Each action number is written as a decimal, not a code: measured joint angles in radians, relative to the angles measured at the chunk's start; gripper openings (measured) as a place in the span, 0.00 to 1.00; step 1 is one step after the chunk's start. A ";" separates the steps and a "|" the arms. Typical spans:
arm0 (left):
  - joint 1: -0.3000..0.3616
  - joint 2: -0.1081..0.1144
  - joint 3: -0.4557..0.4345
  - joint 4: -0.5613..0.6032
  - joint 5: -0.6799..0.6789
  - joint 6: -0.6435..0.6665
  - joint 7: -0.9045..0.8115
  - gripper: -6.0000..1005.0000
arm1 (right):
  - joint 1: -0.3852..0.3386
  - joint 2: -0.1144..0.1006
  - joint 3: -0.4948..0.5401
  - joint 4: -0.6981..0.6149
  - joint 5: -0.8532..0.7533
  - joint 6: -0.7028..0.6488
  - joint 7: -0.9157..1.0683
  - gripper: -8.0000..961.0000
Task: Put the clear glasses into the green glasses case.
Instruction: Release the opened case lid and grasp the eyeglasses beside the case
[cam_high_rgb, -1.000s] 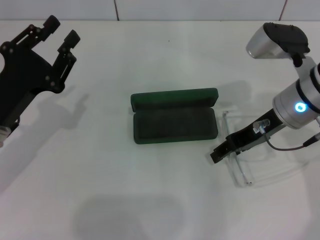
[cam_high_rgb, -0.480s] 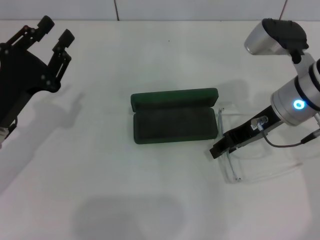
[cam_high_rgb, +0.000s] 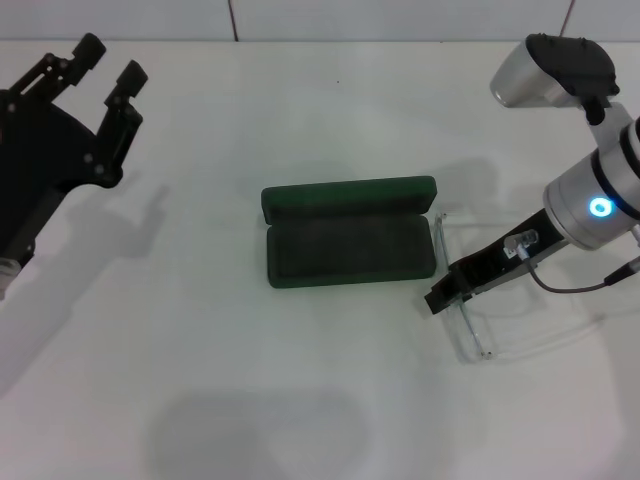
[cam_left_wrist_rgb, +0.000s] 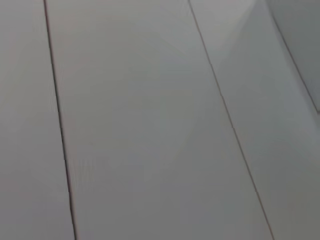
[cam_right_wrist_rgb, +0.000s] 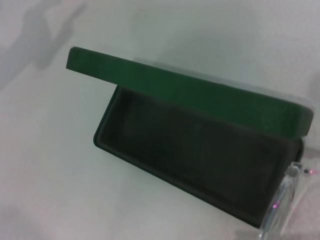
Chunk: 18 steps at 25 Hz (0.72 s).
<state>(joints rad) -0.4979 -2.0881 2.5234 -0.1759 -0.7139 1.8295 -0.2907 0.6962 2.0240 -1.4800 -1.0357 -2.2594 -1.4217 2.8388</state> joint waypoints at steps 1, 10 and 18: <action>0.001 0.000 -0.013 0.002 0.013 0.000 0.007 0.38 | -0.001 -0.001 0.000 -0.001 -0.001 0.001 0.000 0.35; 0.007 0.010 -0.292 0.032 0.263 0.002 0.020 0.38 | -0.006 -0.002 0.005 -0.001 -0.008 0.006 -0.026 0.27; 0.012 0.012 -0.350 0.041 0.305 0.002 0.028 0.38 | -0.026 -0.004 0.009 -0.021 -0.005 0.015 -0.060 0.26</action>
<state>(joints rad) -0.4863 -2.0762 2.1734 -0.1349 -0.4091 1.8317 -0.2623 0.6705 2.0196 -1.4714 -1.0566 -2.2648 -1.4063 2.7792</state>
